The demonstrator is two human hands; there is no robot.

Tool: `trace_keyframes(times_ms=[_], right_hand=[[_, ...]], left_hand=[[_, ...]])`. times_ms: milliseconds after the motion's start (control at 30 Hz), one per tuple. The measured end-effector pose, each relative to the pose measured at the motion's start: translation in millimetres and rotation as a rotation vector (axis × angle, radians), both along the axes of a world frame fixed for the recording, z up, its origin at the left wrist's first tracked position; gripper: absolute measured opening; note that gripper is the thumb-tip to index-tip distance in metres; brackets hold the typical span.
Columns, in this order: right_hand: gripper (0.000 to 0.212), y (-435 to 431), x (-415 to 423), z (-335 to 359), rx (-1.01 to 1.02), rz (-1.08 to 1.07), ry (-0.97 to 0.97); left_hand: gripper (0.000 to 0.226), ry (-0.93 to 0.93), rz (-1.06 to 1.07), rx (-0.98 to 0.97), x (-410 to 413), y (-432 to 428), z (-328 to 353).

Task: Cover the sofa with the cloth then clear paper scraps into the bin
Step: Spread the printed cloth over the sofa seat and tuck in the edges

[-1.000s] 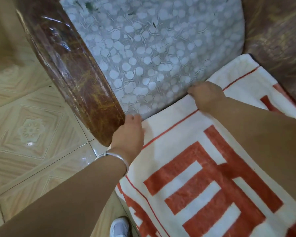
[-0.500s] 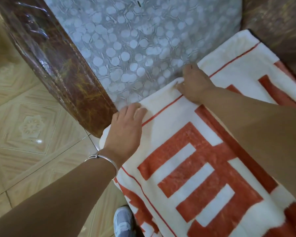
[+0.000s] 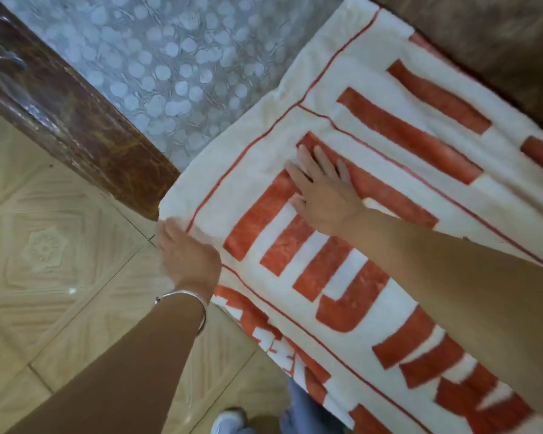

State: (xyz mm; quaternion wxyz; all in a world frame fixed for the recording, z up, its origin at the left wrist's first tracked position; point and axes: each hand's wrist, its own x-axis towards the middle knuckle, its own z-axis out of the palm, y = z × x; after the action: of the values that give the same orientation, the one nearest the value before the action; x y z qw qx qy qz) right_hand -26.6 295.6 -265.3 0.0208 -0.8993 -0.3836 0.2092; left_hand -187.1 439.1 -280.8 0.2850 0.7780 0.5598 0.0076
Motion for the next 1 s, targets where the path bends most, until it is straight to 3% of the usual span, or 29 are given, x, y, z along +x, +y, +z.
trace_keyframes(times_ms=[67,133,167,233,333,433,533,600,667,733,800,833,867,900,967,1000], right_hand=[[0.060,-26,-18,-3,-0.018,-0.029,-0.013],[0.057,-47,-37,-4,0.041,-0.101,-0.011],[0.054,-56,-48,-4,0.106,-0.159,-0.007],[0.043,-75,-73,-3,0.244,-0.329,-0.021],[0.027,-102,-110,0,0.449,-0.721,-0.018],[0.024,-131,-150,7,0.771,-1.193,0.286],[0.018,-167,-190,15,1.057,-1.462,0.860],[0.022,-197,-225,7,1.052,-1.439,1.226],[0.024,-231,-269,-15,0.906,-1.399,1.477],[0.020,-259,-315,-43,0.652,-1.463,1.511],[0.015,-288,-346,-63,0.543,-1.690,1.393],[0.010,-306,-355,-68,0.669,-1.860,1.305],[0.010,-325,-360,-71,0.924,-2.002,1.214],[0.024,-340,-360,-71,1.264,-2.088,1.148],[0.058,-369,-360,-64,1.801,-2.060,1.095],[0.070,-378,-359,-63,1.902,-1.988,1.081]], left_hand=[[0.038,0.055,0.186,-0.261,-21,-20,-16],[0.011,0.082,0.195,-0.565,-37,-43,-25],[0.021,0.098,0.165,-0.693,-46,-55,-30],[0.019,0.133,0.106,-0.885,-62,-86,-33],[0.025,0.142,0.122,-1.010,-83,-130,-33],[0.020,0.169,0.128,-1.103,-103,-169,-36],[0.014,0.172,0.113,-1.143,-114,-202,-44],[0.015,0.124,0.120,-1.209,-121,-225,-49],[0.020,0.050,0.132,-1.291,-127,-250,-53],[0.023,-0.030,0.211,-1.302,-132,-269,-55],[0.021,-0.125,0.312,-1.282,-135,-275,-59],[0.020,-0.143,0.309,-1.255,-137,-277,-59],[0.018,-0.155,0.279,-1.223,-138,-277,-62],[0.017,-0.170,0.252,-1.194,-140,-275,-65],[0.013,-0.229,0.220,-1.207,-145,-280,-70],[0.012,-0.278,0.220,-1.254,-146,-285,-71]])
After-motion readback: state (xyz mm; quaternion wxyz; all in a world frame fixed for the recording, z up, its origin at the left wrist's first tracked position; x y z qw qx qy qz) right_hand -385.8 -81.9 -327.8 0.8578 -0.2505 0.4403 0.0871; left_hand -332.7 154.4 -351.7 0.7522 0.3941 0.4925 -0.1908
